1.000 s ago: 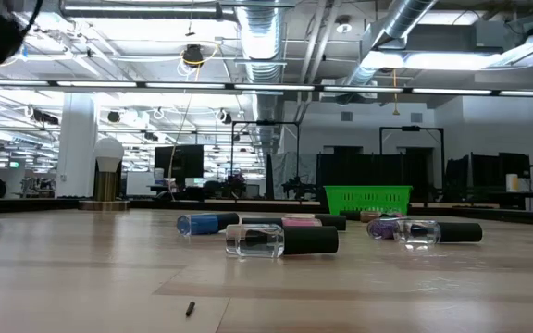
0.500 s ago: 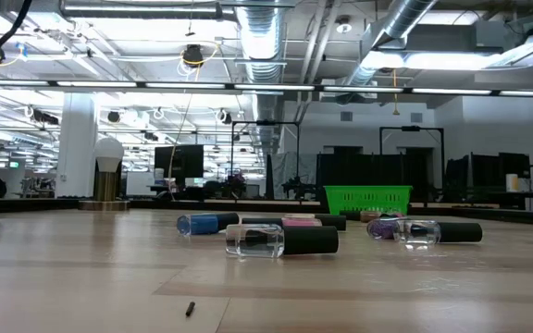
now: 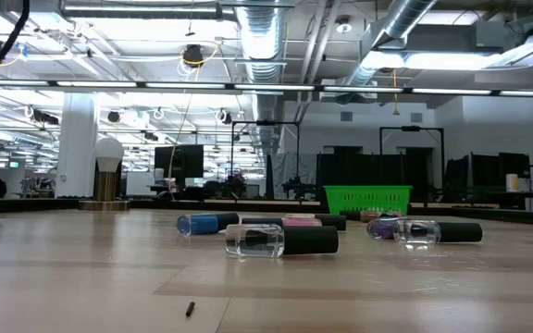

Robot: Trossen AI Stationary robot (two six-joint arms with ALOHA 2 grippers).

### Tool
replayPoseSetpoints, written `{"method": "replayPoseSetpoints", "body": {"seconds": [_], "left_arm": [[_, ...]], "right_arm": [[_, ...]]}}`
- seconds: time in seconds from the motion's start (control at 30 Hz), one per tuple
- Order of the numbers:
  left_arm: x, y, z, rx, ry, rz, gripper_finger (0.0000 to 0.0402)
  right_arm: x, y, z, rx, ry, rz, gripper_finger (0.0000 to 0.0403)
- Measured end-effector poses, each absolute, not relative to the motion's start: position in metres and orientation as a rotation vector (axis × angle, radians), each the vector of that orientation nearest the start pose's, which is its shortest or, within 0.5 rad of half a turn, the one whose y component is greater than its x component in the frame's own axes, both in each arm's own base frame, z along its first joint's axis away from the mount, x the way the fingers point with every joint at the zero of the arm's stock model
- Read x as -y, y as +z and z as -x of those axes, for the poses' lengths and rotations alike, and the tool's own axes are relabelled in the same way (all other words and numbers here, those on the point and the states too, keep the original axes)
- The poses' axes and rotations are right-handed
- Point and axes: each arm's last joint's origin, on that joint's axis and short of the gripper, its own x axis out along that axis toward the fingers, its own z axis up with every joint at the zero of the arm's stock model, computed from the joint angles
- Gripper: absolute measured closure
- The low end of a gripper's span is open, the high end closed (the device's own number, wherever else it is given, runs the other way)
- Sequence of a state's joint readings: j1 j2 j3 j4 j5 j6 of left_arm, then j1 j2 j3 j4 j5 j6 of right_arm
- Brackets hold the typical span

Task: Pick & Place Nail Polish
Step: Put the white nail polish into the green bin

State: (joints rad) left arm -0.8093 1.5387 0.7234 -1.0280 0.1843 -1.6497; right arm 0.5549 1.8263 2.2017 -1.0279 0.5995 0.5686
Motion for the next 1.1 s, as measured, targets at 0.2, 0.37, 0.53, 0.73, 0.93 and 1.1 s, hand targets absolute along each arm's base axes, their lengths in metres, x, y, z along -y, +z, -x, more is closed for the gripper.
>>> {"method": "replayPoseSetpoints", "body": {"seconds": [0.2,0.37,0.53,0.73,0.93,1.1], "left_arm": [[0.132,0.128,-0.128,-1.757,0.925,0.548,0.0116],[0.13,0.126,-0.127,-1.761,0.939,0.548,0.0116],[0.13,0.12,-0.127,-1.759,0.883,0.583,0.0117],[0.13,0.121,-0.127,-1.74,0.86,0.59,0.0118],[0.127,0.131,-0.13,-1.63,0.777,0.662,0.0117],[0.128,0.145,-0.146,-1.369,0.655,0.78,0.0117]], "right_arm": [[-0.178,0.45,-0.319,-0.508,-0.193,-0.2,0.031],[-0.181,0.45,-0.317,-0.507,-0.186,-0.204,0.031],[-0.184,0.45,-0.315,-0.508,-0.175,-0.205,0.031],[-0.189,0.449,-0.312,-0.513,-0.171,-0.235,0.031],[-0.191,0.45,-0.311,-0.513,-0.167,-0.238,0.031],[-0.191,0.45,-0.311,-0.512,-0.169,-0.246,0.031]]}}
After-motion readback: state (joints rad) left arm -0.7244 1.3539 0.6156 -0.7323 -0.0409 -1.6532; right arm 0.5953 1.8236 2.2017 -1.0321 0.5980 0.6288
